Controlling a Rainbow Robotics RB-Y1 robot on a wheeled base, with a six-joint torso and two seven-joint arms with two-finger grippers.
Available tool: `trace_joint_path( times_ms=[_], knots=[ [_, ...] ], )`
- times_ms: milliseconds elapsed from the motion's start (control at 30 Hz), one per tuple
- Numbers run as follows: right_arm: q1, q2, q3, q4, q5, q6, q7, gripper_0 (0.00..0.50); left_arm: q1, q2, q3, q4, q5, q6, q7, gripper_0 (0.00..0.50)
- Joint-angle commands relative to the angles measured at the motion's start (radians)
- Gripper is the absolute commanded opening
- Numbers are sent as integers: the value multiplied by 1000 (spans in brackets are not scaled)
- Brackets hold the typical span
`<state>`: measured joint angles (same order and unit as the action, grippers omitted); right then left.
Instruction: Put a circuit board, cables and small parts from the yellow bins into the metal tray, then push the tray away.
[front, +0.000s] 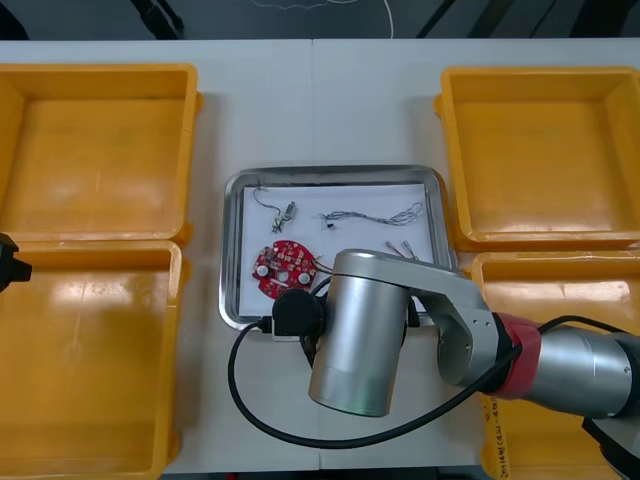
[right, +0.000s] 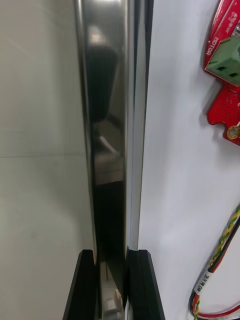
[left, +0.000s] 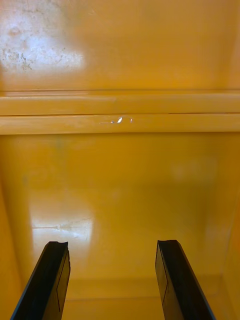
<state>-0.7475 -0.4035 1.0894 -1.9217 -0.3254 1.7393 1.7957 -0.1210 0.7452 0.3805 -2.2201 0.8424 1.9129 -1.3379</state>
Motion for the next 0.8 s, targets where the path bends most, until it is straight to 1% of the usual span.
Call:
trace_joint_path(
  times_ms=[33,433,800],
  knots=[
    [-49,31,-31,33,11,-17,56,0,20,43,31,-30,6,7,6,500],
    [-99,60,-62,165,14,-73,96,0,20,43,31,-30,6,7,6,500],
    [-119,64,-71,211,14,-121,126,0,20,43,31,-30,6,7,6,500]
  ],
)
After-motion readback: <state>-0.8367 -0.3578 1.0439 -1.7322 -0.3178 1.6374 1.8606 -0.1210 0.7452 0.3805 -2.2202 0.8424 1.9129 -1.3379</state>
